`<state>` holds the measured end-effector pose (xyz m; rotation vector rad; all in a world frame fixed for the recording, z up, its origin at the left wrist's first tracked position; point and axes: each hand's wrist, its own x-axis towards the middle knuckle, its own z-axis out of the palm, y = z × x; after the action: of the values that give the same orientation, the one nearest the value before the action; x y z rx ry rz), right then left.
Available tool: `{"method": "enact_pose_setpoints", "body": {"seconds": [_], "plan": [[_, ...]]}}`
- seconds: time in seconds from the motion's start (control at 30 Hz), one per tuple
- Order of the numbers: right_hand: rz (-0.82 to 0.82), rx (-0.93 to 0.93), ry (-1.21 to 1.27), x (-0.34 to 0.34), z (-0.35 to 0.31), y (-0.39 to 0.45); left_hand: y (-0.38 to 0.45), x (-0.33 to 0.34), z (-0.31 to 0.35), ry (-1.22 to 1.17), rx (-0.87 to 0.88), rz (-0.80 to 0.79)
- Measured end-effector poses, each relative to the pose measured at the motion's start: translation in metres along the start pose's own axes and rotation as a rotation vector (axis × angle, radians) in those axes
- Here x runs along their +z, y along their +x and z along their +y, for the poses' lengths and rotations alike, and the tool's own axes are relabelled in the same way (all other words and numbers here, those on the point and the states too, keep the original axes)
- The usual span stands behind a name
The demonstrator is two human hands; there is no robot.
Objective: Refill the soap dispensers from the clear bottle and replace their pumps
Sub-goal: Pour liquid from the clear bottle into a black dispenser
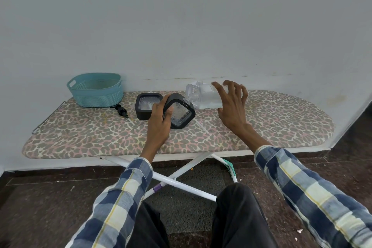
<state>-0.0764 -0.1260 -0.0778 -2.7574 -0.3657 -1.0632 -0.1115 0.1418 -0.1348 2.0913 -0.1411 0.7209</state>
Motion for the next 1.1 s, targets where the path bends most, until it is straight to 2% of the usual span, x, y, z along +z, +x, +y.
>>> {"method": "enact_pose_setpoints", "body": {"seconds": [1.1], "plan": [[0.011, -0.032, -0.039, 0.0001, 0.0021, 0.0078, 0.0008, 0.0015, -0.0028, -0.017, -0.025, -0.011]]}}
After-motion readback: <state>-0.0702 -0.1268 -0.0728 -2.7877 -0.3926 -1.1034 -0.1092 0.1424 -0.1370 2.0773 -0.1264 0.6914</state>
